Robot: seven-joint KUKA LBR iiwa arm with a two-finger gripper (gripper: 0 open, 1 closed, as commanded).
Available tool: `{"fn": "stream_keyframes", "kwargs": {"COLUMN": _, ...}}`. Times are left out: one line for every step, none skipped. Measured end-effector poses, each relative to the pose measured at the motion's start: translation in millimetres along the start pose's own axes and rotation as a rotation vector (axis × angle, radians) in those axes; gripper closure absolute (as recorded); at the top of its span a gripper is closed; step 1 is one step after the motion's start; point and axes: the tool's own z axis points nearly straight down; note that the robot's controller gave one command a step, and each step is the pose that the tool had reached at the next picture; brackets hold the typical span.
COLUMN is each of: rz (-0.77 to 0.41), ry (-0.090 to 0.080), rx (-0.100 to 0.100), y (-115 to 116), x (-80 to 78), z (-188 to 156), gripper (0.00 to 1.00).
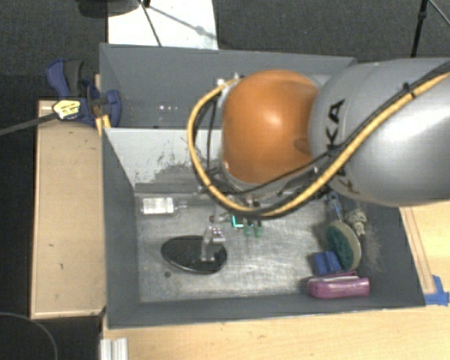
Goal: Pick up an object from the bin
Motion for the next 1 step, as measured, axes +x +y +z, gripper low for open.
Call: {"fn": "stream_keyframes", "kwargs": {"rz": -0.345, "ry": -0.003, "rx": 0.001, "y": -31.2, "x": -5.2, "z": 147.8, "gripper": 0.00}}
